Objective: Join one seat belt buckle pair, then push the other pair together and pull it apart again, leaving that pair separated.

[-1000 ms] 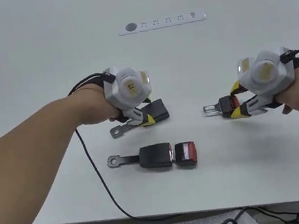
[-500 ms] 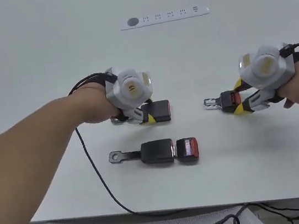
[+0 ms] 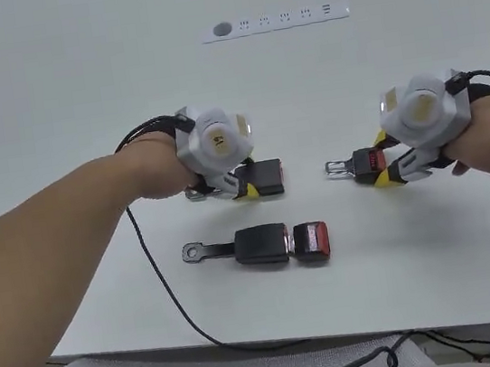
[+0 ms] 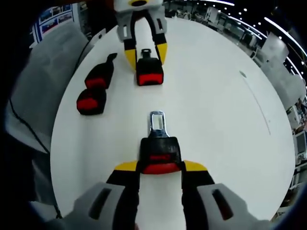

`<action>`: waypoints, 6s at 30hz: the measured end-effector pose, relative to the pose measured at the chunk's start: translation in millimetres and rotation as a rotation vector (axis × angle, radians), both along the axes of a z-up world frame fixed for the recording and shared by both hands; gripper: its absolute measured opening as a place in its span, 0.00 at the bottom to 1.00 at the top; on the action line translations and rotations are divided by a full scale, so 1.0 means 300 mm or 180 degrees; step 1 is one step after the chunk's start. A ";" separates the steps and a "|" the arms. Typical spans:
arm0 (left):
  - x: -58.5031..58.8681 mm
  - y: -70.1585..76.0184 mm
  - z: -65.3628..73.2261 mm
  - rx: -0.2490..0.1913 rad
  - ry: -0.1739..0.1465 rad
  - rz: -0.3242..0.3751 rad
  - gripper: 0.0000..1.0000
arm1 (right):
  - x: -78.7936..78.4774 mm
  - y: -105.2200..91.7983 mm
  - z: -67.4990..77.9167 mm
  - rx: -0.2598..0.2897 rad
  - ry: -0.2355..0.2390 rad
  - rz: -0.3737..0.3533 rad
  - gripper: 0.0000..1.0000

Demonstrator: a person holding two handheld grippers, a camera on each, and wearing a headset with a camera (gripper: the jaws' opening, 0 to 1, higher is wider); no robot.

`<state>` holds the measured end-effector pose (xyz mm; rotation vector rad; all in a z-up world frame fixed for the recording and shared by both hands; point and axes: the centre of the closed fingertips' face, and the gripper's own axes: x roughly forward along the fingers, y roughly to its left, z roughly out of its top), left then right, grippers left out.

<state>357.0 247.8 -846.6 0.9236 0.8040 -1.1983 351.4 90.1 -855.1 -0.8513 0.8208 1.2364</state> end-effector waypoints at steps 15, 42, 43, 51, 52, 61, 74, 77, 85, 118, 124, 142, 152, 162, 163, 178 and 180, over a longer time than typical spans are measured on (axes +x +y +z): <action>-0.007 -0.009 0.002 -0.0041 -0.0073 -0.0102 0.31 | -0.001 0.154 -0.003 0.0022 -0.0046 0.0127 0.33; -0.003 -0.011 -0.003 -0.0056 -0.0102 -0.0132 0.31 | 0.002 0.241 0.004 0.0070 -0.0121 0.0162 0.33; -0.003 -0.012 -0.003 -0.0056 -0.0104 -0.0133 0.31 | 0.003 0.240 0.002 0.0066 -0.0113 0.0158 0.32; -0.005 -0.017 -0.010 -0.0061 -0.0167 -0.0188 0.31 | 0.006 0.245 0.003 0.0083 -0.0119 0.0228 0.32; -0.004 -0.017 -0.011 -0.0054 -0.0172 -0.0190 0.31 | 0.006 0.246 0.001 0.0070 -0.0120 0.0227 0.32; 0.010 -0.010 -0.029 -0.0043 -0.0171 -0.0066 0.31 | 0.011 0.257 0.001 0.0002 -0.0129 0.0135 0.31; 0.015 -0.009 -0.031 -0.0061 -0.0159 0.0115 0.31 | 0.019 0.297 0.002 -0.0040 -0.0158 0.0033 0.31; 0.017 -0.008 -0.033 -0.0053 -0.0142 0.0150 0.31 | 0.022 0.298 0.004 -0.0074 -0.0170 0.0060 0.31; 0.013 -0.009 -0.032 -0.0066 -0.0146 0.0111 0.32 | 0.022 0.292 0.006 -0.0035 -0.0161 0.0088 0.31; 0.013 -0.013 -0.034 -0.0053 -0.0151 0.0073 0.33 | 0.018 0.172 0.001 0.0037 -0.0185 -0.0045 0.33; 0.004 -0.020 -0.026 -0.0023 -0.0148 0.0068 0.33 | 0.013 0.103 -0.002 0.0036 -0.0166 -0.0089 0.33; -0.012 -0.032 -0.009 -0.0004 -0.0127 0.0075 0.34 | -0.008 -0.049 -0.008 0.0007 -0.0054 -0.0183 0.35; -0.009 -0.034 -0.010 -0.0015 -0.0087 0.0022 0.34 | -0.008 -0.044 -0.007 -0.0095 -0.0048 -0.0061 0.36; 0.011 -0.001 0.022 -0.0075 -0.0238 0.0047 0.36 | 0.012 -0.062 0.019 -0.0089 -0.0207 -0.0261 0.47; 0.011 0.004 0.042 -0.0131 -0.0274 0.0091 0.36 | 0.004 -0.055 0.030 0.0017 -0.0170 -0.0380 0.47; -0.179 0.111 0.165 -0.0664 -0.0290 0.0633 0.47 | -0.132 -0.003 0.157 0.0674 -0.0174 -0.0881 0.61; -0.196 0.128 0.176 -0.0742 -0.0268 0.0783 0.50 | -0.150 0.007 0.168 0.0753 -0.0173 -0.0940 0.63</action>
